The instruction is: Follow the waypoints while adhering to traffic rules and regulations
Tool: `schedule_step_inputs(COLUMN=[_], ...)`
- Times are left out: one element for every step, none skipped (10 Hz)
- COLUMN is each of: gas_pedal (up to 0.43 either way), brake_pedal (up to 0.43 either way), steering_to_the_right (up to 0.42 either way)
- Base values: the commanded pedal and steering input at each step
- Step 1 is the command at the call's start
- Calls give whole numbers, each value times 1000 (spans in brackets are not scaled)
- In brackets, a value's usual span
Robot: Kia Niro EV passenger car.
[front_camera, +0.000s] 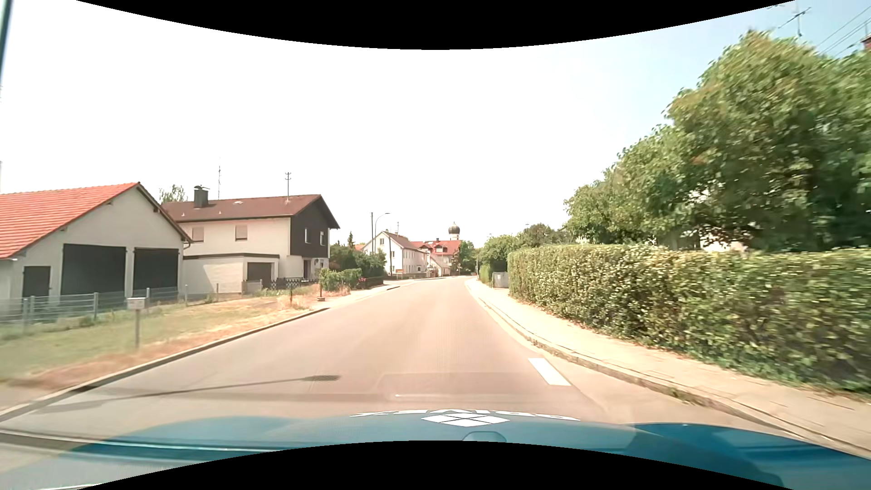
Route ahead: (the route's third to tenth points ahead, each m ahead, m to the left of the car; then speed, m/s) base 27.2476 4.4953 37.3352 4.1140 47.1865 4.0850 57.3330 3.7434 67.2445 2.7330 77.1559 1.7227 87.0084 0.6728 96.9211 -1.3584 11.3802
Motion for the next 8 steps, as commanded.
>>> schedule_step_inputs(gas_pedal=[177,177,177,177,177,189,189,189], brake_pedal=[0,0,0,0,0,0,0,0], steering_to_the_right=[-1,-1,-1,-1,-1,-1,-1,-1])
